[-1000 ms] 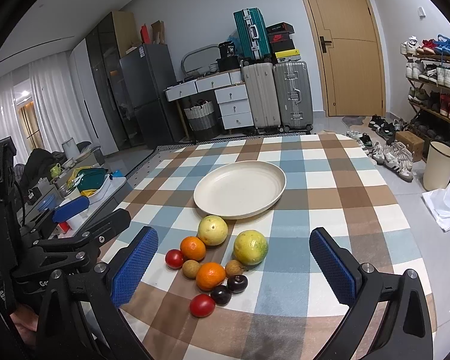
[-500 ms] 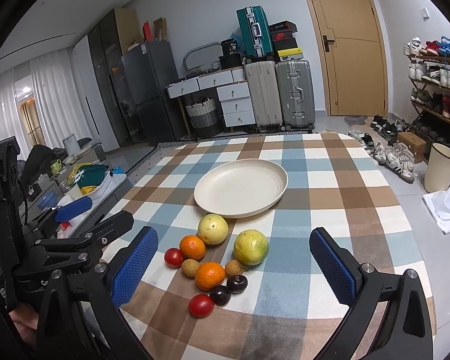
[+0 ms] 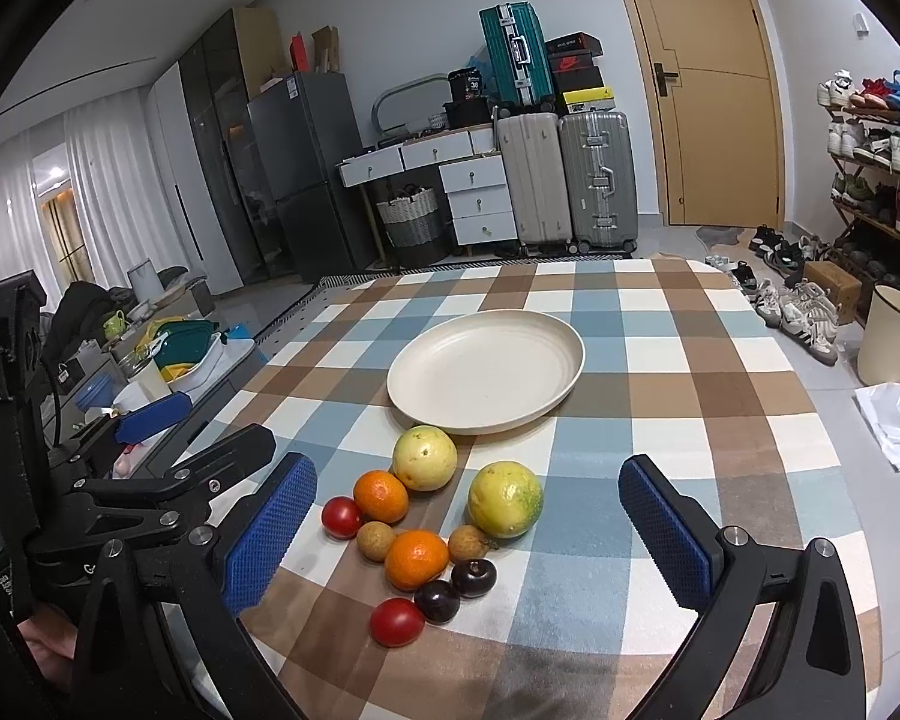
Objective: Organize fruits
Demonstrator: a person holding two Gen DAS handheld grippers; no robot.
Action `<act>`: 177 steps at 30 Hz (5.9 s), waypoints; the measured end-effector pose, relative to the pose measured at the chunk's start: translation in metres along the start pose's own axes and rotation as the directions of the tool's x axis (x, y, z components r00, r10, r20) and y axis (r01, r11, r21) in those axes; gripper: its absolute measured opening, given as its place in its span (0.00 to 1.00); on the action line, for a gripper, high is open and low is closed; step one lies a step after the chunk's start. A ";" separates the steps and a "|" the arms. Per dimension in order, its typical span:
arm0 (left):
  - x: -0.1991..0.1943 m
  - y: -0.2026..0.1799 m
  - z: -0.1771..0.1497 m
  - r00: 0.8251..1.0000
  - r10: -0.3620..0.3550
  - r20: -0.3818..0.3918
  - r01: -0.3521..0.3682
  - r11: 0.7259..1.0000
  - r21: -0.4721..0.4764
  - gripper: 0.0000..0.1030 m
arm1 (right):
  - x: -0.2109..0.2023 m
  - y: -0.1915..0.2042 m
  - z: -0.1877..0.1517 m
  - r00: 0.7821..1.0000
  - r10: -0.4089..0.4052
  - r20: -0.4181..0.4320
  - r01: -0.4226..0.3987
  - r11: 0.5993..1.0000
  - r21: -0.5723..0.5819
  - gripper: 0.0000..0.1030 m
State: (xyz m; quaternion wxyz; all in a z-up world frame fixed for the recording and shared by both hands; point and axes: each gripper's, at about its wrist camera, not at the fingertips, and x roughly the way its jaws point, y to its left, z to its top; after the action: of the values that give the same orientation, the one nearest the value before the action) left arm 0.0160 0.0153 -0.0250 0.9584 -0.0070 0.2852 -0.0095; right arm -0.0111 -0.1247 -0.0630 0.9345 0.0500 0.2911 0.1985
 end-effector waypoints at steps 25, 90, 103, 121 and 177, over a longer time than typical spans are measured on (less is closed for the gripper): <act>0.049 0.013 -0.010 0.998 -0.021 -0.058 0.019 0.999 -0.044 1.00 | 0.047 -0.027 -0.013 0.996 0.035 -0.079 -0.028 0.996 0.087 1.00; 0.199 -0.012 -0.002 0.914 -0.216 -0.344 0.197 0.976 -0.089 0.98 | 0.119 -0.082 -0.016 0.964 0.208 -0.167 -0.165 0.957 0.240 0.47; 0.213 -0.016 0.004 0.826 -0.362 -0.433 0.313 0.932 -0.182 0.45 | 0.118 -0.087 -0.018 0.954 0.250 -0.164 -0.201 0.942 0.268 0.47; 0.182 -0.002 0.031 0.828 -0.435 -0.355 0.384 0.900 -0.207 0.45 | 0.114 -0.073 0.010 0.961 0.239 -0.139 -0.211 0.959 0.188 0.47; 0.300 0.028 0.111 0.910 -0.277 -0.308 0.237 0.958 -0.161 0.56 | 0.226 -0.090 0.103 0.970 0.172 -0.172 -0.146 0.977 0.155 0.57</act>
State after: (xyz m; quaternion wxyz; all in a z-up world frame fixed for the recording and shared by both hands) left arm 0.3281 0.0375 -0.0965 0.8858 -0.1002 0.4370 -0.1198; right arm 0.2478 -0.1145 -0.1155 0.8786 0.1207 0.3849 0.2555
